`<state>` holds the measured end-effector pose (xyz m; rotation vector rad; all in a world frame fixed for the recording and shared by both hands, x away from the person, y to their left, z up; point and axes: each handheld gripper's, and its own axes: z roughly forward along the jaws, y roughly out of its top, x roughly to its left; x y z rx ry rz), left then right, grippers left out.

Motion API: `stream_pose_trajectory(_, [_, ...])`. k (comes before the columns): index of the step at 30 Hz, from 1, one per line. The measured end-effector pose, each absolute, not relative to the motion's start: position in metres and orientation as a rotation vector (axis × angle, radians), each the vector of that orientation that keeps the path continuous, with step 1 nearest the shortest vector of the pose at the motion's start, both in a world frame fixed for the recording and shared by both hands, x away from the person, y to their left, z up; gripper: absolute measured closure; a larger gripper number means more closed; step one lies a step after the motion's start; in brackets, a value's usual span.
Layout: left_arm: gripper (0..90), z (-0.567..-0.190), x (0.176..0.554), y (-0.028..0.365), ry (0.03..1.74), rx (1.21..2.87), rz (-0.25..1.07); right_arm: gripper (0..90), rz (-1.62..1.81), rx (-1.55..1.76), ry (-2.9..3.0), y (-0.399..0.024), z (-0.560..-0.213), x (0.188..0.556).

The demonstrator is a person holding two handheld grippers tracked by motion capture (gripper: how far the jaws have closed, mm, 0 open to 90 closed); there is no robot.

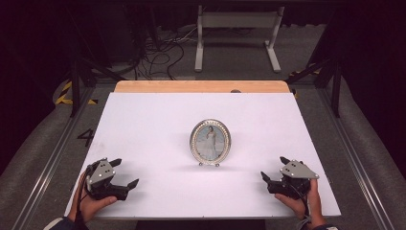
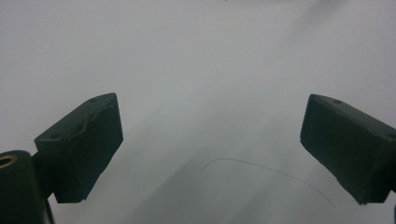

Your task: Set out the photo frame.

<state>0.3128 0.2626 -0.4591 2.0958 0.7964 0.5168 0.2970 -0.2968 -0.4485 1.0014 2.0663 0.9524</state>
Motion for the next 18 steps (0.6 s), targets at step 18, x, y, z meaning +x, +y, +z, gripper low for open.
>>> stream_pose_trajectory(18, [6.5,-0.4592,0.3150,0.2562,0.786,2.109,0.521,15.3,0.942,1.015,2.066,-0.2969,-0.4511,0.2973])
